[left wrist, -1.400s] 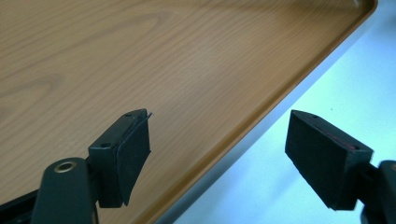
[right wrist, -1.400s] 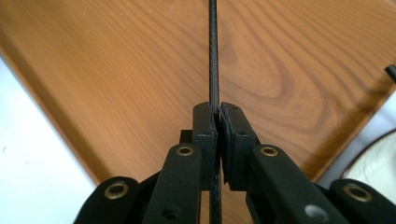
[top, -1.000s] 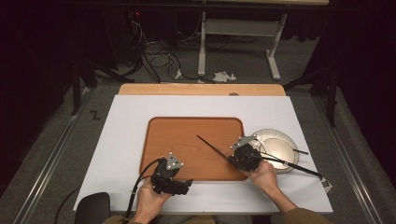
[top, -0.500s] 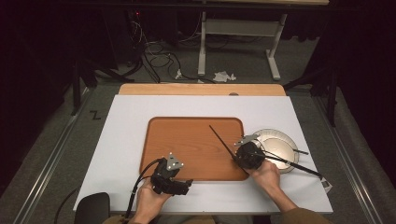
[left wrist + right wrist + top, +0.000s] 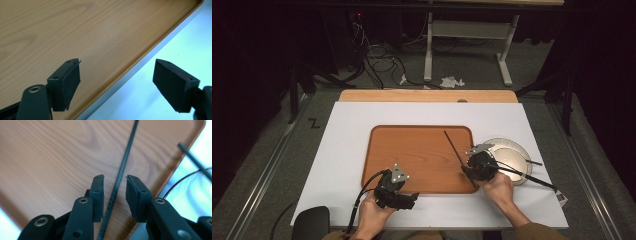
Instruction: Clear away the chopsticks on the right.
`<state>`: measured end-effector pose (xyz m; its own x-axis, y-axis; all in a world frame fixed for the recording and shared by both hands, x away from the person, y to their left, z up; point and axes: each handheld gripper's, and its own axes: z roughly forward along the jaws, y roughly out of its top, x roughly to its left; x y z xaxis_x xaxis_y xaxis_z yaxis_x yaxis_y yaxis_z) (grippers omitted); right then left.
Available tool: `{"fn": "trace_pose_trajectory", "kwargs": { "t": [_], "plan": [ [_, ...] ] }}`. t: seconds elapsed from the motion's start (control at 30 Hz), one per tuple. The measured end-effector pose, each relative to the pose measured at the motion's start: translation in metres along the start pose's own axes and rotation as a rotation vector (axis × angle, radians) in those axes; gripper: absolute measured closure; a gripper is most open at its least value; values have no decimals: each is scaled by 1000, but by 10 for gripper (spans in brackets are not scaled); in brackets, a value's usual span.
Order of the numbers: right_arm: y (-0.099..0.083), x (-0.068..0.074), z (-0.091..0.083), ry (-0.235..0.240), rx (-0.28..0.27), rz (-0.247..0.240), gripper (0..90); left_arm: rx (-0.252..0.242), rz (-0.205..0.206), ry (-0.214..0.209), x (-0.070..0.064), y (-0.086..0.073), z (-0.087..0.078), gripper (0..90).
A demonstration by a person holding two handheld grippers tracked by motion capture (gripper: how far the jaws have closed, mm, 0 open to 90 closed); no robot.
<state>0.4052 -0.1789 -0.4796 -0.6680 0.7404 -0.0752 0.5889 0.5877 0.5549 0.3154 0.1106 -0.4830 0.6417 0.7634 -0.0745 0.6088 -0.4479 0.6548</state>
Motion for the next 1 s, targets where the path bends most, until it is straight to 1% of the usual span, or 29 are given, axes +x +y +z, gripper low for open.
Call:
{"fn": "trace_pose_trajectory", "kwargs": {
  "t": [0.07, 0.1, 0.13, 0.23, 0.3, 0.43, 0.5, 0.53, 0.63, 0.7, 0.73, 0.83, 0.9, 1.0],
  "plan": [
    [1, -1, -5, 23, -27, -3, 641, 3, -2, 2, 0, 0, 1, 222],
    [0, -1, -7, 31, -30, -10, 627, 7, 1, 1, 0, 0, 1, 222],
    [-1, -1, -8, 26, -31, -22, 612, 7, 2, 1, -1, 0, 1, 222],
    [-2, -1, -13, 47, -37, -41, 579, 6, 2, 2, -1, 0, 1, 221],
    [-2, -1, -17, 82, -56, -55, 553, 10, 1, 2, 0, 0, 2, 221],
    [-5, 0, -20, 104, -42, -90, 528, 15, 2, 0, 0, 0, 3, 220],
    [-5, 1, -22, 117, -29, -90, 528, 16, 0, 1, 0, 0, 3, 219],
    [-5, 1, -22, 127, -28, -99, 528, 15, -1, 0, 0, 0, 3, 219],
    [-5, -2, -27, 145, -37, -107, 533, 16, 1, -1, 0, 0, 3, 219],
    [-4, -4, -32, 157, -52, -105, 543, 18, 3, -2, 0, 0, 3, 219],
    [-4, -5, -36, 164, -61, -89, 548, 17, 3, -1, 0, 0, 3, 218],
    [-4, -13, -48, 172, -101, -71, 578, 11, -7, -3, 1, 0, 3, 218],
    [-6, -19, -54, 170, -119, -60, 590, 18, -2, 1, 1, 0, 3, 218],
    [-9, -28, -59, 159, -129, -40, 595, 18, 1, 2, 1, 0, 3, 218]
  ]
}}
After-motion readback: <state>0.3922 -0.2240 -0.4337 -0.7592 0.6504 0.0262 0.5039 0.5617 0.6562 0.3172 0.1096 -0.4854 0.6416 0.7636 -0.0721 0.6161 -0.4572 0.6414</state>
